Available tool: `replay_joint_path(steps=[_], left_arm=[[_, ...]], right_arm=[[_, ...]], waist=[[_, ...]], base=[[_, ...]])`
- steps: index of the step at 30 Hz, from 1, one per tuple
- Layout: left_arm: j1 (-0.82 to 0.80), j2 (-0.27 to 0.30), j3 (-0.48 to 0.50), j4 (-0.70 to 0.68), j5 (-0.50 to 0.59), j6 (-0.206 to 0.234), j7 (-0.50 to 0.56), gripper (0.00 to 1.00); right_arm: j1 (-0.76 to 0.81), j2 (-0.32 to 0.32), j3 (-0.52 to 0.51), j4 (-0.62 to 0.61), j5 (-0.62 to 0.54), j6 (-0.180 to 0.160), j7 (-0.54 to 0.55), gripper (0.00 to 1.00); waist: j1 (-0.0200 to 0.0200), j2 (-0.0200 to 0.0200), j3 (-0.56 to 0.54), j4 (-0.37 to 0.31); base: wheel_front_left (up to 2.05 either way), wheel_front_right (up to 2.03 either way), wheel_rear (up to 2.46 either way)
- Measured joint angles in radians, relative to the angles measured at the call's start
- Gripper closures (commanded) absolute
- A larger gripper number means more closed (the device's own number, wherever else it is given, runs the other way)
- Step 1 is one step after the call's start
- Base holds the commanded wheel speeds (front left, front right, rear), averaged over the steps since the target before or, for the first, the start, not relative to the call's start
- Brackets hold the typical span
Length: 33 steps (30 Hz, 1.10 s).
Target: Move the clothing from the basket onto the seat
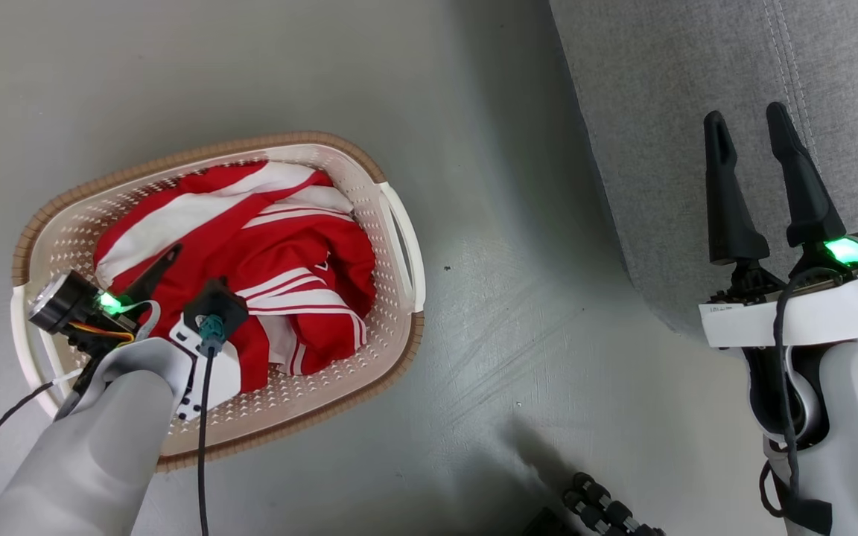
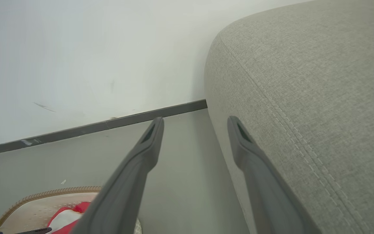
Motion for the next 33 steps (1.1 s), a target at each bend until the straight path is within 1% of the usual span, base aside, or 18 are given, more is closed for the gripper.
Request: replay_joint_path(steps=[9,10,11,13,14,15,20,28,29,33], left_arm=[[-0.043,0.009,0.015,0.032,0.0,0.025,0.01,0.0],[-0.046,0.01,0.016,0.036,0.0,0.026,0.01,0.07],[-0.05,0.011,0.017,0.041,0.0,0.026,0.01,0.4],[-0.054,0.011,0.017,0.047,0.0,0.026,0.01,0.85],[-0.055,0.007,0.017,0.051,0.0,0.028,0.012,1.0],[-0.056,0.002,0.017,0.058,0.0,0.036,0.014,1.0],[-0.058,-0.012,0.018,0.066,-0.001,0.046,0.013,1.0],[-0.068,-0.032,0.046,0.058,-0.037,0.051,-0.028,1.0],[-0.069,-0.034,0.046,0.053,-0.037,0.058,-0.034,1.0],[-0.071,-0.043,0.054,0.027,-0.049,0.059,-0.057,1.0]], right_arm=[[-0.036,0.0,0.003,0.002,0.015,0.0,0.0,0.0],[-0.036,0.0,0.005,0.003,0.015,0.0,-0.001,0.0],[-0.036,0.0,0.006,0.004,0.015,0.0,-0.002,0.0],[-0.04,0.0,0.007,0.005,0.015,0.0,-0.003,0.0],[-0.047,0.0,0.006,0.007,0.015,0.0,-0.003,0.0],[-0.06,0.0,0.006,0.008,0.015,0.0,-0.003,0.0],[-0.074,0.0,0.003,0.014,0.022,0.0,-0.007,0.0],[-0.079,0.0,0.006,0.029,0.028,0.0,-0.007,0.0],[-0.083,0.0,0.007,0.033,0.023,0.0,-0.007,0.0],[-0.097,0.0,0.011,0.041,0.003,0.0,-0.007,0.0]], waist=[[0.0,0.0,0.034,-0.014],[0.0,0.0,0.037,-0.015],[0.0,0.0,0.04,-0.016],[0.0,0.0,0.045,-0.018],[0.0,0.0,0.047,-0.019],[0.0,0.0,0.047,-0.02],[0.0,0.0,0.042,-0.017],[0.0,0.0,0.022,-0.004],[0.0,0.0,0.019,-0.001],[-0.0001,0.0,0.003,0.01]], base=[[0.0,0.0,0.0],[0.0,0.0,0.0],[0.0,0.0,0.0],[0.0,0.0,0.0],[0.0,0.0,0.0],[0.0,0.0,0.0],[0.0,0.0,0.0],[0.0,0.0,0.0],[0.0,0.0,0.0],[0.0,0.0,0.0]])
